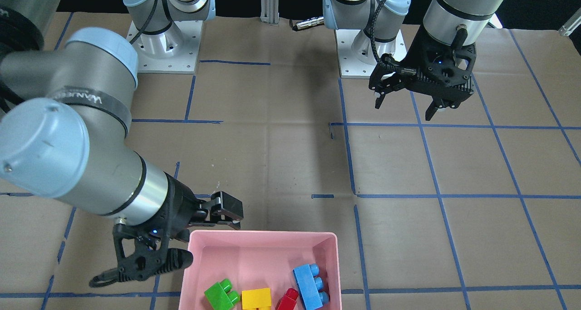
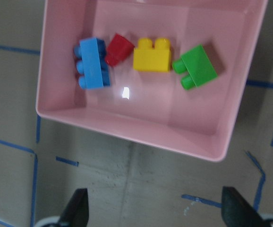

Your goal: Put all blocks into box

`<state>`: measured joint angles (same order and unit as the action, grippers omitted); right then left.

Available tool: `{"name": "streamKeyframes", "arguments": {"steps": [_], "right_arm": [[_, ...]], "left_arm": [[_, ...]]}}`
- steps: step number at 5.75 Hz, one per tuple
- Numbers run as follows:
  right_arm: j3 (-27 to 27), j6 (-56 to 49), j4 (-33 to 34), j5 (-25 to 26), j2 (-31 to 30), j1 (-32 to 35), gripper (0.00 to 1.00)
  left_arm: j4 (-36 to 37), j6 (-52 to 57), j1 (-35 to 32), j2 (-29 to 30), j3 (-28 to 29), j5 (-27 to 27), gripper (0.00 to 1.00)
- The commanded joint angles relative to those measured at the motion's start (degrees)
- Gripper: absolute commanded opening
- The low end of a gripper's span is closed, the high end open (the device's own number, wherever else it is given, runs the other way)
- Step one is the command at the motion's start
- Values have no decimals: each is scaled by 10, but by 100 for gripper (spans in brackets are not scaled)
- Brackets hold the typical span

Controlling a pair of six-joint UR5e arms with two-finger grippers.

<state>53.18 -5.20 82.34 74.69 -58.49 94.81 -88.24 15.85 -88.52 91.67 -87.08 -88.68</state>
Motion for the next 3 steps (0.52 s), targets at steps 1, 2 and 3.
{"name": "streamKeyframes", "arguments": {"steps": [1, 2, 3], "right_arm": [[3, -10, -141, 52, -79, -1, 100], [41, -10, -142, 70, -125, -1, 100], [137, -9, -133, 95, -189, -1, 100]], "left_arm": [[0, -11, 0, 0, -4, -1, 99], [0, -11, 0, 0, -3, -1, 99], [0, -12, 1, 0, -1, -1, 99]]}}
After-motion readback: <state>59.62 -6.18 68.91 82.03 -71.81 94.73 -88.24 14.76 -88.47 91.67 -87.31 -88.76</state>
